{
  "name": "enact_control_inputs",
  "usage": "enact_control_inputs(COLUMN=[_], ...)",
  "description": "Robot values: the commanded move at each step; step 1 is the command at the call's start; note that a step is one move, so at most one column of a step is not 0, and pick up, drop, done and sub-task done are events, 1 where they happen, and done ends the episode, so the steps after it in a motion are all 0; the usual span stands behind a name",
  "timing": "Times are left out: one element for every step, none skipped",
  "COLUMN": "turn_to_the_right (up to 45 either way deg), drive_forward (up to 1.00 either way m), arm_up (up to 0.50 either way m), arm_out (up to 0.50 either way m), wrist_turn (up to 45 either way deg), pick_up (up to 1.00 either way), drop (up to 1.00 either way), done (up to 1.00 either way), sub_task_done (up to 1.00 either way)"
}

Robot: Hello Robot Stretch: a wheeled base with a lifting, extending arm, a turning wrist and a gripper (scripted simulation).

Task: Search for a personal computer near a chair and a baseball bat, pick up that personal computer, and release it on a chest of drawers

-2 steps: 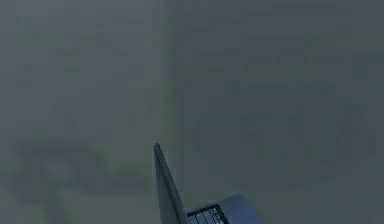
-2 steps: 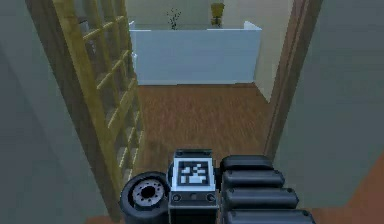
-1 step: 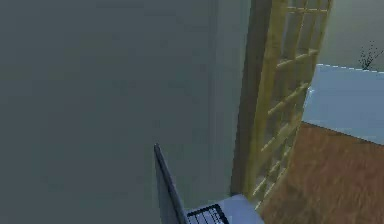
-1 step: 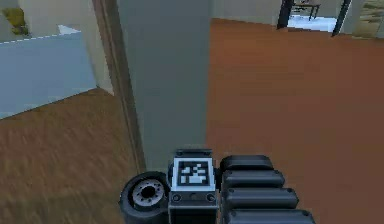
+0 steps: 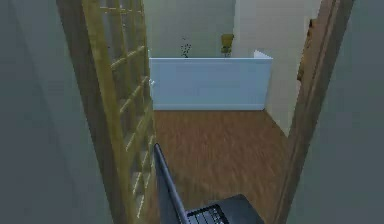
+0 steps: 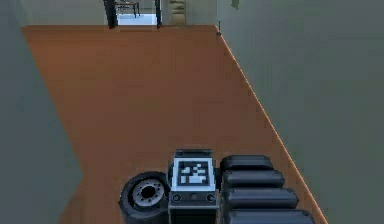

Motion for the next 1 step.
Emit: enact_control_inputs(turn_to_the_right=[0.0], drive_forward=[1.00], arm_up=[0.00], arm_out=[0.00], wrist_turn=[0.0], pick_up=[0.00], drop=[0.00], done=[0.00], sub_task_done=[0.00])
